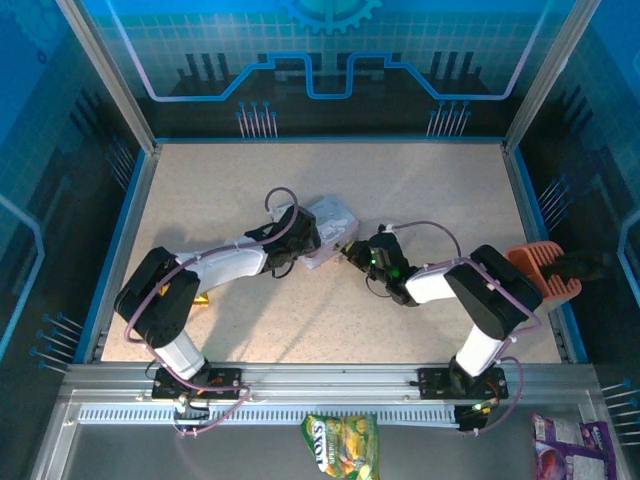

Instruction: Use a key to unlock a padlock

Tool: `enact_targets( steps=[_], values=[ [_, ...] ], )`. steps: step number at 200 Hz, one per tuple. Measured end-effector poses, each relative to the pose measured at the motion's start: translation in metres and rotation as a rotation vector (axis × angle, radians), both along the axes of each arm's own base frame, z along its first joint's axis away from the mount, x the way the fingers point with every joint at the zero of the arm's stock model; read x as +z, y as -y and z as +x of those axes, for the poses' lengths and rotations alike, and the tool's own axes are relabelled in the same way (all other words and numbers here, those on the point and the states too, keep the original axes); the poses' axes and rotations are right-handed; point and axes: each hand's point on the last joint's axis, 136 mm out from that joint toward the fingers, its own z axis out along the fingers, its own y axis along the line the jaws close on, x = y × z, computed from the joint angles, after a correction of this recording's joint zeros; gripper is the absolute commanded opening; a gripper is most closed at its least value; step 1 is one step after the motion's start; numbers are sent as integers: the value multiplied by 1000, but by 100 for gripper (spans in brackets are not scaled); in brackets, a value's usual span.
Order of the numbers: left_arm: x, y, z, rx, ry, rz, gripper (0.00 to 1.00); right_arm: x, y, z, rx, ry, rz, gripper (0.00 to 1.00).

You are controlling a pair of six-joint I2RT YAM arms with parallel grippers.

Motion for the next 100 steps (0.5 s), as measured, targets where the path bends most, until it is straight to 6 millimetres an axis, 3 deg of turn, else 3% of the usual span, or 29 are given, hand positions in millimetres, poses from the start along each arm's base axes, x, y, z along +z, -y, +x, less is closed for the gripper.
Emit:
enact_targets(
  steps=[34,60,83,100],
  values=[
    [4,-5,0,-90,5,45,74,23,13,-4,72,34,-49,0],
    [12,-17,-11,-150,30,86,78,17,14,-27,173,2,-101,0],
    [27,-36,-21,-156,83,93,82,0,20,-50,246,-67,-161,10],
    [39,-53,-25,-137,135,95,85,-9,26,-63,282,-107,-205,23]
  ],
)
